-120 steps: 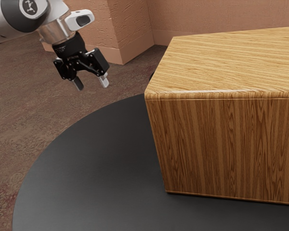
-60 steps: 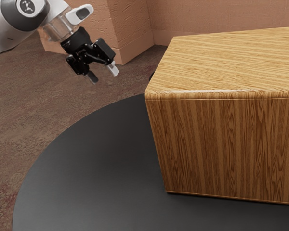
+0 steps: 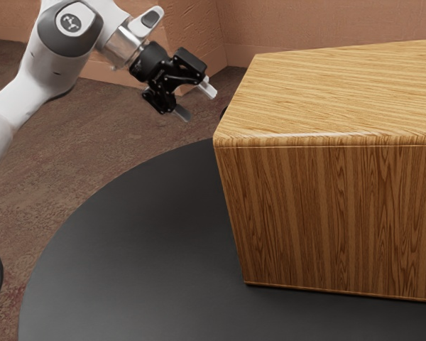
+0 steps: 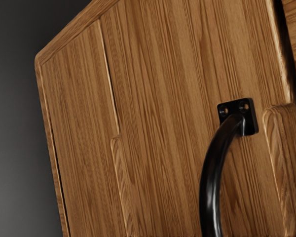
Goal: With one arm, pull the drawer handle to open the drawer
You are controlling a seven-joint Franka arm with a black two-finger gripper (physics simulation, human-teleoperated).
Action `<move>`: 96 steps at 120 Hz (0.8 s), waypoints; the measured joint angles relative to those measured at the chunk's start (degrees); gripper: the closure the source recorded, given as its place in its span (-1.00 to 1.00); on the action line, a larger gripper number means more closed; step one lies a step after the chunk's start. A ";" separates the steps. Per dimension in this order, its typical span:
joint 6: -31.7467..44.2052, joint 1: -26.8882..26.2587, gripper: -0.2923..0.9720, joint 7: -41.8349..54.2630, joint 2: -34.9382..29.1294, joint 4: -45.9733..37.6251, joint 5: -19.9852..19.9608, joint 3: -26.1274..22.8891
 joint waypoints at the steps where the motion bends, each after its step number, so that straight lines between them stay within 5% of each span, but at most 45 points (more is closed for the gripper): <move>1: 0.06 -0.01 -0.54 -0.06 0.01 -0.04 -0.14 -0.20; 45: 1.36 -0.13 -0.54 -2.83 0.13 -6.40 -2.56 -1.68; 96: 0.46 2.84 -0.54 -6.48 -1.08 -9.76 4.22 -1.75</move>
